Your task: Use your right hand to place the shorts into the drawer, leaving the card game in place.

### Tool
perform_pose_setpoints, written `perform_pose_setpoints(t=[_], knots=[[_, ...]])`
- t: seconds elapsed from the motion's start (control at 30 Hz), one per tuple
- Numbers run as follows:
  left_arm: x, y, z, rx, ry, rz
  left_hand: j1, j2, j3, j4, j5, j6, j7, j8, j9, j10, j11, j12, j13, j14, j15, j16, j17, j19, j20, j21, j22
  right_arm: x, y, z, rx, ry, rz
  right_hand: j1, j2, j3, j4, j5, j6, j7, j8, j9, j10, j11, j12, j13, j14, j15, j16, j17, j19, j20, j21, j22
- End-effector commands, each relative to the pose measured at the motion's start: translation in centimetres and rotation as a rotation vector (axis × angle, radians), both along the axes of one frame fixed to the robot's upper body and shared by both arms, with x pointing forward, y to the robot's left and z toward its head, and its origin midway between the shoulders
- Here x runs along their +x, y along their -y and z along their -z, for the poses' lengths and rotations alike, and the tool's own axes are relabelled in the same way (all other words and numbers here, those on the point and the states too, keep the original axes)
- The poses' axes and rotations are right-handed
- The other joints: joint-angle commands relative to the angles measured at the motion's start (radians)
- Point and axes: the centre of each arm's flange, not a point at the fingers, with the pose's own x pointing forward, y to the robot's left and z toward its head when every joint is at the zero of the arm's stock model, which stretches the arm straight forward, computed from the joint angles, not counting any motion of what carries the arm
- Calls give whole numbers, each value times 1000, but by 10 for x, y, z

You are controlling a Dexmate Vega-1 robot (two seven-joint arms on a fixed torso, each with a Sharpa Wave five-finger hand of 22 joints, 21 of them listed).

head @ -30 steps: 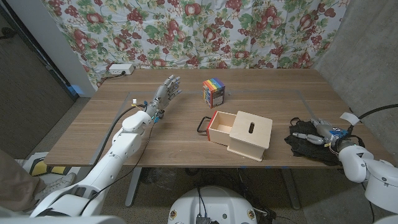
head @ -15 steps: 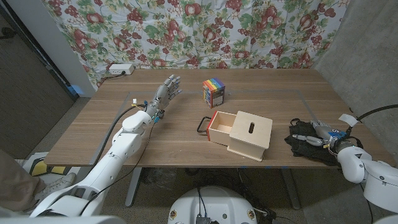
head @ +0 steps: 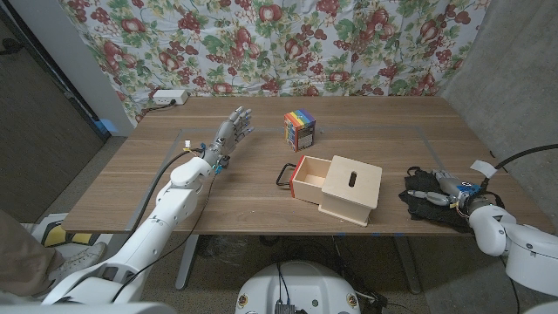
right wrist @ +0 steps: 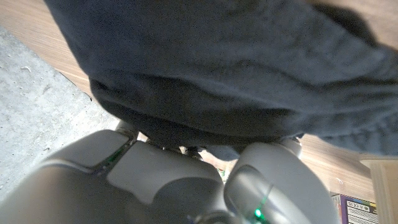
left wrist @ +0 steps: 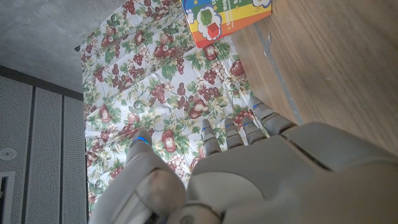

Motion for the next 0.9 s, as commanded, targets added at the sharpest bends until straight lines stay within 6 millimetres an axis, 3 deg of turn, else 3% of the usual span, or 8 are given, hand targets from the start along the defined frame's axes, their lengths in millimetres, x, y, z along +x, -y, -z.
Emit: perform_pose_setpoints(t=[0.03,0.2,0.33,0.63,0.7,0.77,0.83,0.9], knots=[[1,-2,4,-6,-10,-3,-3,2,1,7,-1,5,-2,1,2,1,2,1,4,-6,-14,5,4,8,-2,5,1,3,-1,1,6,-1,-5,30,14,-1,-9,12,16,-41,15,1,36,-67,18,8,47,-15,11,6,26,-11,-2,3],[1,-3,5,-11,-10,-4,-4,2,1,8,-1,5,-2,1,2,1,2,2,4,-6,-14,5,4,8,-2,5,1,4,-2,0,8,2,-7,36,21,-3,-8,14,59,-62,29,0,56,-70,24,10,91,-37,20,10,51,-22,0,3],[2,-4,5,-13,-11,-8,-5,2,0,8,-2,6,-2,1,2,2,2,2,4,-5,-13,6,4,8,-1,5,1,6,-3,-1,-3,0,-7,51,22,-2,-13,16,105,-53,42,0,69,-72,29,12,107,-53,20,11,61,-34,-2,4],[3,-3,5,-16,-11,-7,-7,3,0,9,-2,6,-2,1,2,2,2,2,4,-6,-13,5,4,8,-2,6,1,9,-3,-2,-21,0,1,181,37,32,-59,28,148,-50,47,0,106,-62,43,23,157,-95,22,19,157,-137,19,8],[3,-3,5,-17,-12,-7,-7,3,0,10,-2,6,-2,1,2,1,2,2,4,-6,-13,5,4,8,-1,5,1,9,-3,-2,-20,0,0,230,47,47,-66,29,153,-48,44,1,109,-81,46,31,182,-121,30,28,216,-173,39,12],[3,-2,5,-18,-12,-7,-8,3,-1,10,-2,6,-2,1,2,1,2,2,4,-6,-13,5,4,8,-2,5,1,10,-2,-3,-8,-5,0,282,64,67,-69,27,158,-49,41,3,111,-83,50,40,194,-136,34,41,299,-192,71,17],[3,-2,6,-19,-13,-6,-8,3,-1,10,-2,7,-2,1,2,1,1,2,4,-6,-13,5,4,8,-2,5,1,10,0,-4,2,-2,-4,311,68,76,-70,24,159,-45,39,4,106,-87,50,44,207,-146,40,49,348,-198,90,18],[2,-1,7,-19,-14,-5,-9,3,-1,11,-2,8,-2,1,2,1,2,1,4,-6,-13,5,5,7,-1,5,1,11,0,-4,8,-5,-11,373,81,99,-73,15,169,-40,39,6,98,-92,52,53,222,-153,47,67,431,-247,124,21]])
